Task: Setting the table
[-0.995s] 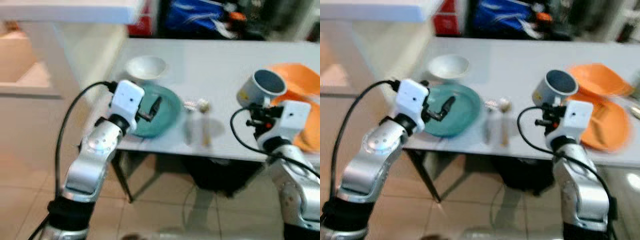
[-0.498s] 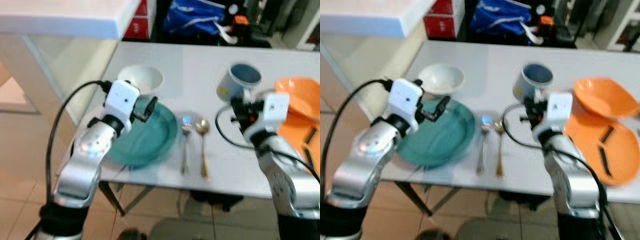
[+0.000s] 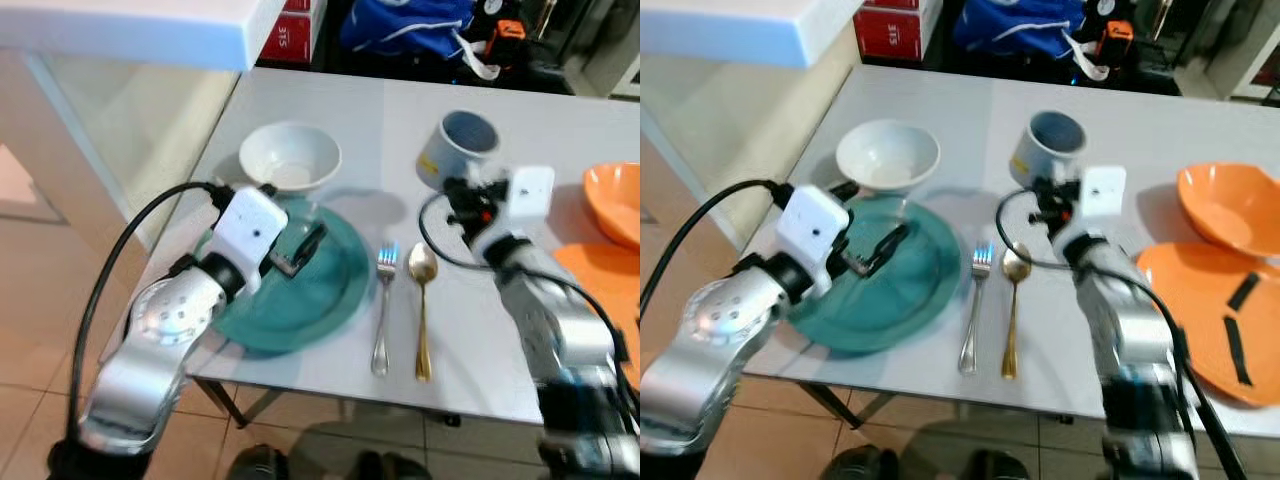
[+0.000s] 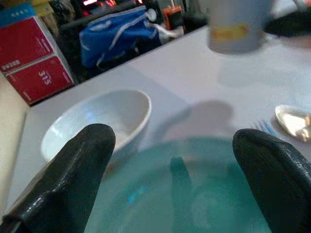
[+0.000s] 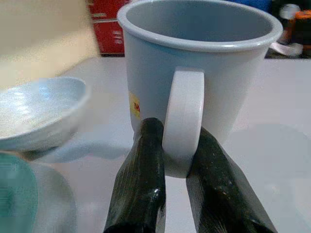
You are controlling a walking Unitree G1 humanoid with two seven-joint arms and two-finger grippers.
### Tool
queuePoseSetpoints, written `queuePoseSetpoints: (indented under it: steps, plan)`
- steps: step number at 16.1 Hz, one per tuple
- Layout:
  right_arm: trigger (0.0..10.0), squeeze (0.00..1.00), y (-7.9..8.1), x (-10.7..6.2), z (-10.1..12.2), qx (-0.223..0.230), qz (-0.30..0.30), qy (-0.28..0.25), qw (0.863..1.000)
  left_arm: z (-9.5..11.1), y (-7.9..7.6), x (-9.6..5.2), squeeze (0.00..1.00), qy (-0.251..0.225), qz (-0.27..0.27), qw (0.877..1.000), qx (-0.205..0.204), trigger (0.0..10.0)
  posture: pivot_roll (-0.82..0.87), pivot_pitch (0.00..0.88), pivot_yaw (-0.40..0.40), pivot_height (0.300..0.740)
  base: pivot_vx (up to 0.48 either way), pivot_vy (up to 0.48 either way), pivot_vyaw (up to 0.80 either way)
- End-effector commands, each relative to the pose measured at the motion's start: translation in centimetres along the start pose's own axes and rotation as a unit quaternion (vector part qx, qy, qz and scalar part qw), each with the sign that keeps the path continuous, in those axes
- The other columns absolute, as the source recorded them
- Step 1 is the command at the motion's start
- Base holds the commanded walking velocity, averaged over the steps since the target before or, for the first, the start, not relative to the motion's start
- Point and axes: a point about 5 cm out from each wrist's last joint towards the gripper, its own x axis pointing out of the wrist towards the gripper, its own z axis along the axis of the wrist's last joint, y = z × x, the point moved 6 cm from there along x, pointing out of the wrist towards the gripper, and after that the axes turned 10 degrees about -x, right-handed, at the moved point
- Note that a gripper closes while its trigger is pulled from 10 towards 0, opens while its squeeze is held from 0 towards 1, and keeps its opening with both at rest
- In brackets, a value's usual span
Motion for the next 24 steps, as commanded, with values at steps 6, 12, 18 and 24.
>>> queuePoseSetpoints:
  steps: [6, 12, 18, 24]
  plan:
    - [10.0, 0.00, 0.2, 4.8, -2.4, -0.057, 0.006, 0.037, 0.998, -0.7, -0.5, -0.9, 0.00, 0.025, -0.010, 1.000, 0.004, 10.0, 0.19, 0.129, -0.084, 0.740, 0.000, 0.000, 0.00]
    - [10.0, 0.00, 1.7, 6.5, -4.7, -0.050, 0.010, 0.093, 0.994, -0.7, -0.6, -1.4, 0.00, 0.032, -0.016, 0.999, -0.002, 10.0, 0.22, 0.132, -0.103, 0.740, 0.000, 0.000, 0.00]
    - [10.0, 0.00, 0.9, 6.3, -5.2, 0.004, -0.005, 0.095, 0.995, 1.1, -5.0, -1.4, 0.00, -0.009, -0.151, 0.986, -0.077, 10.0, 0.20, 0.094, -0.084, 0.740, 0.000, 0.000, 0.00]
    - [10.0, 0.95, 1.7, 5.9, -6.3, 0.041, 0.015, 0.102, 0.994, 1.9, -5.6, 0.5, 0.00, -0.033, -0.164, 0.983, -0.076, 10.0, 0.19, 0.070, -0.082, 0.740, 0.000, 0.000, 0.00]
